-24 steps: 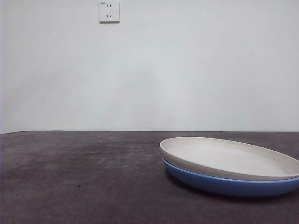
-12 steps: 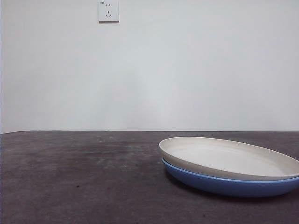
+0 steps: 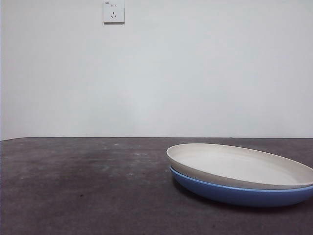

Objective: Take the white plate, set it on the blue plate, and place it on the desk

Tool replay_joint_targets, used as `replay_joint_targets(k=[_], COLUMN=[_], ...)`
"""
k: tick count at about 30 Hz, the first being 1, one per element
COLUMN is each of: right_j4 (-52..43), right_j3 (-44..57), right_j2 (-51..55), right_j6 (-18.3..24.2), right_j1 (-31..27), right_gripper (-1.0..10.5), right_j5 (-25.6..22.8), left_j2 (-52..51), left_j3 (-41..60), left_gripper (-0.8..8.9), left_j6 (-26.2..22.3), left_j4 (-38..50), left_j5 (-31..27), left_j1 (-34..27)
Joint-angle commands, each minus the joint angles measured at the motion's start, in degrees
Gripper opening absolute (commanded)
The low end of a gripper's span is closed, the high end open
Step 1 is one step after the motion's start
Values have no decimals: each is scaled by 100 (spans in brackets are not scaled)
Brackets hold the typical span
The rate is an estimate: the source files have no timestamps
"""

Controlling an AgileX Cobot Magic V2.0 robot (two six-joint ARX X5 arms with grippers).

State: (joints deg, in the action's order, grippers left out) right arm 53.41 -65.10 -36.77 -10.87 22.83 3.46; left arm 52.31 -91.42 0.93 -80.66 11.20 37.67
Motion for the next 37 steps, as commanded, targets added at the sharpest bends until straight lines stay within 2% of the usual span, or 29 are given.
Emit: replay_joint_targets(k=[1,6,13,16,19,22,25,33,37], right_j4=[184,560,874,931,1130,1397,1410,793,439], right_j3=[-90,-90,-90,-90,-90,-90,-90,-90,-90], right_j2=[-144,-389,-863,-1252,-1749,-2369,-2970,-4360,-4918], right_j6=[-94,-138,-544,-800,-866,-721,-334,271,404], right_j1=[17,17,17,11,-83,-323,-603,-1241,-1397], right_gripper=[575,575,575,575,575,575,575,575,575], right_j5=[94,168,170,173,192,339,577,1165,1351], left_j2=[-367,-920,-1274,-1305,-1307,-1307,-1311,-1344,-1344], left_j3=[140,479,664,664,664,664,664,664,664], left_gripper=[693,692,692,692,692,692,692,692,692], left_j6=[-44,-94,-179,-179,-179,-179,-179,-179,-179], left_j4=[227,339,422,422,420,404,393,391,393], left_j5=[-9,-210,-243,-243,-243,-243,-243,-243,-243], left_j1=[26,26,26,28,28,28,28,28,28])
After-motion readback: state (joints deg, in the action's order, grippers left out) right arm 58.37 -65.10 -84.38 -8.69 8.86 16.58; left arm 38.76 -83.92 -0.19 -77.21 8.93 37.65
